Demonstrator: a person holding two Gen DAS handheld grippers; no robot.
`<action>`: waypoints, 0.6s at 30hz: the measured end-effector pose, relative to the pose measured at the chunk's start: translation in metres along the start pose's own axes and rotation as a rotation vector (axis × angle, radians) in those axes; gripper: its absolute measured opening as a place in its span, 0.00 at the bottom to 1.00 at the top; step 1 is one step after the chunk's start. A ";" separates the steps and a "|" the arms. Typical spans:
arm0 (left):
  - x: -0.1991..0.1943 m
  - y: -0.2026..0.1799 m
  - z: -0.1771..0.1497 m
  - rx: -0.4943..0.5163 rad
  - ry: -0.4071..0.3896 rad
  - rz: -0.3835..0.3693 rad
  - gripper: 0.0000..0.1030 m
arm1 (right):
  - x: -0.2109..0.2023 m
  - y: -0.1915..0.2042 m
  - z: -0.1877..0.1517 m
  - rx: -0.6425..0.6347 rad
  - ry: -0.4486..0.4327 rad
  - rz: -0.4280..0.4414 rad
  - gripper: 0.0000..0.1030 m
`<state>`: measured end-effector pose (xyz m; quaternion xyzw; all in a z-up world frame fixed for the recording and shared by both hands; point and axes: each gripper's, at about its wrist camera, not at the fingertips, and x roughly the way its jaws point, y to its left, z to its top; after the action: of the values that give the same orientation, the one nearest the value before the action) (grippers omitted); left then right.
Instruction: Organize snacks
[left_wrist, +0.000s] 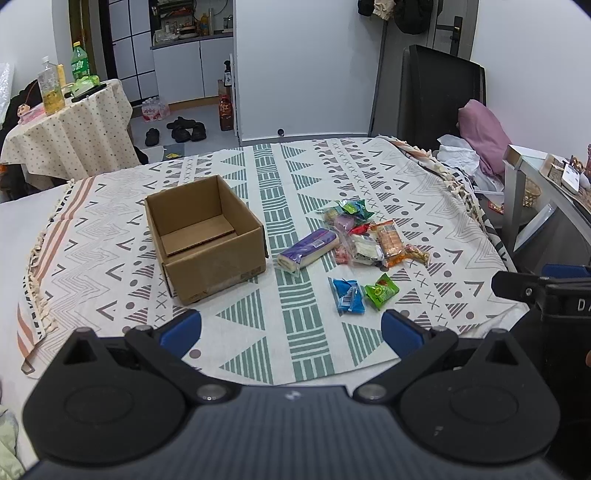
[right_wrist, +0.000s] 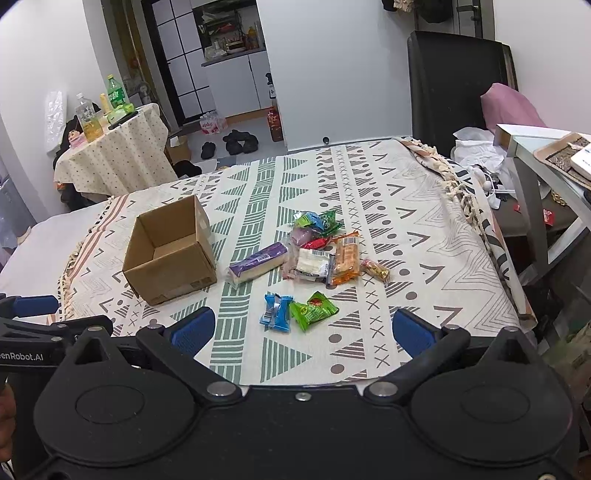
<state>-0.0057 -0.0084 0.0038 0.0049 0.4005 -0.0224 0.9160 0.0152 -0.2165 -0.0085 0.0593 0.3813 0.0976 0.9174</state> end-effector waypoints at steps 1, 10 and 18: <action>0.000 0.000 0.000 0.000 -0.001 -0.001 1.00 | 0.000 0.000 0.000 -0.001 0.000 -0.001 1.00; 0.001 -0.001 0.000 0.000 -0.001 -0.003 1.00 | 0.002 -0.002 -0.001 0.004 0.008 -0.014 1.00; 0.002 -0.004 0.001 -0.003 -0.004 -0.006 1.00 | 0.004 -0.001 -0.004 0.000 0.014 -0.026 1.00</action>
<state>-0.0039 -0.0123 0.0032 0.0023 0.3986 -0.0249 0.9168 0.0157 -0.2168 -0.0140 0.0536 0.3882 0.0863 0.9160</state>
